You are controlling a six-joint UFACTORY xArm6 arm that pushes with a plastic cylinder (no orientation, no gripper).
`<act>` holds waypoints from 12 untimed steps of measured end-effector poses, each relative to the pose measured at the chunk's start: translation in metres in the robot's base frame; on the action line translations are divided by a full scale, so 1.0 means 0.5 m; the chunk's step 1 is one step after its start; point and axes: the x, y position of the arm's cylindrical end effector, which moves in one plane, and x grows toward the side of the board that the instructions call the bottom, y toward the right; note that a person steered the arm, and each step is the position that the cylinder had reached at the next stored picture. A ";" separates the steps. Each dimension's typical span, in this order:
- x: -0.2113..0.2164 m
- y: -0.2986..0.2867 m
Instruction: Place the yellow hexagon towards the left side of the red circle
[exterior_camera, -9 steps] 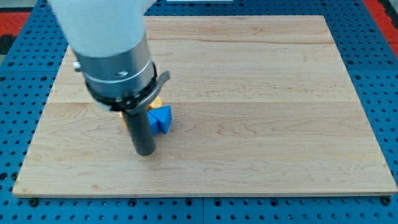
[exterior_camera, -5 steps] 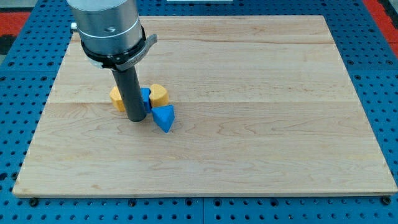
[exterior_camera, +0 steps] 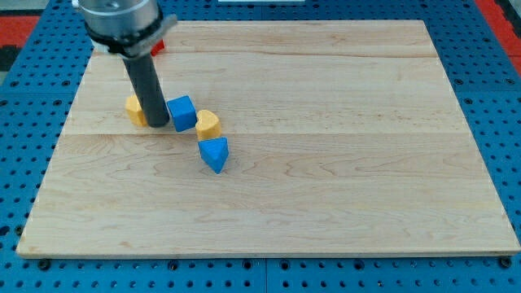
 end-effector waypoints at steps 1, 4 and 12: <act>-0.022 -0.024; -0.045 -0.050; -0.048 -0.110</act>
